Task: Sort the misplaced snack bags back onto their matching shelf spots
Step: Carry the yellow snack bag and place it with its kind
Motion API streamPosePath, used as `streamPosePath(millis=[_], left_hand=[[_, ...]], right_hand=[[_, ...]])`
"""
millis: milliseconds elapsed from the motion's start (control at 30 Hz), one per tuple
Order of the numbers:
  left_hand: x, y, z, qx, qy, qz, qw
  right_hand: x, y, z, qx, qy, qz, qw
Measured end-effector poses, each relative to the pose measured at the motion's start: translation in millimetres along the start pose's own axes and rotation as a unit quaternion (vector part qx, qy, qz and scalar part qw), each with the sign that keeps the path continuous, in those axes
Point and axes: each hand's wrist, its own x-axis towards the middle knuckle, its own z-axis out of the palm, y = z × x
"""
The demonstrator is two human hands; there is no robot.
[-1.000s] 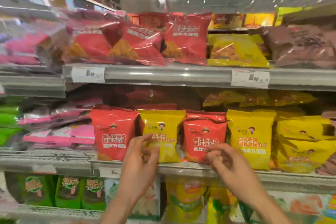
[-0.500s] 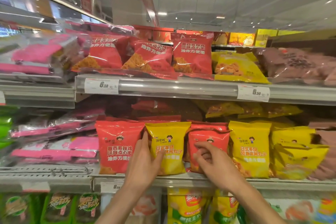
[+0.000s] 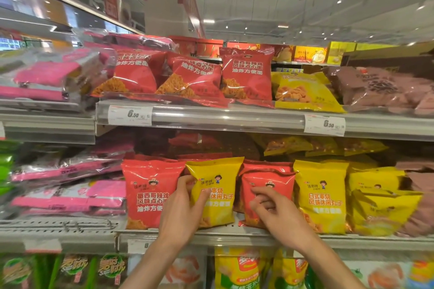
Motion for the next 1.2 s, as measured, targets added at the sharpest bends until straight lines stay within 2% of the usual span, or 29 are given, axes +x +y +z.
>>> streamPosePath(millis=[133, 267, 367, 500, 600, 867, 967, 1067, 1200], left_hand=[[-2.4, 1.8, -8.1, -0.051, 0.023, -0.005, 0.998], [-8.4, 4.4, -20.1, -0.086, 0.011, -0.021, 0.996], [-16.5, 9.8, -28.5, -0.137, -0.014, -0.044, 0.989], [-23.0, 12.3, -31.7, -0.233, -0.059, -0.099, 0.966], [-27.7, 11.8, -30.0, -0.259, -0.075, -0.112, 0.956], [-37.4, -10.3, -24.5, -0.216, -0.123, -0.051, 0.967], [-41.4, -10.0, -18.1, -0.24, -0.171, -0.054, 0.954], [-49.6, 0.3, -9.9, -0.288, -0.232, -0.074, 0.926], [-60.8, 7.6, 7.4, -0.305, -0.246, -0.073, 0.917]], right_hand=[[0.1, -2.0, 0.1, 0.008, -0.003, 0.005, 1.0], [-2.7, -6.9, 0.2, 0.024, -0.017, 0.014, 0.999], [-6.3, -14.7, -0.1, 0.056, -0.057, 0.025, 0.997], [-9.9, -27.3, 8.7, 0.176, -0.12, 0.033, 0.977], [-15.6, -33.6, 18.4, 0.255, -0.15, 0.039, 0.955], [-27.8, -19.8, 24.7, 0.278, -0.104, 0.044, 0.954], [-35.6, -12.7, 21.6, 0.278, -0.082, 0.046, 0.956], [-44.9, -7.1, 16.0, 0.286, -0.052, 0.04, 0.956], [-61.3, 2.9, 7.1, 0.287, -0.044, 0.052, 0.956]])
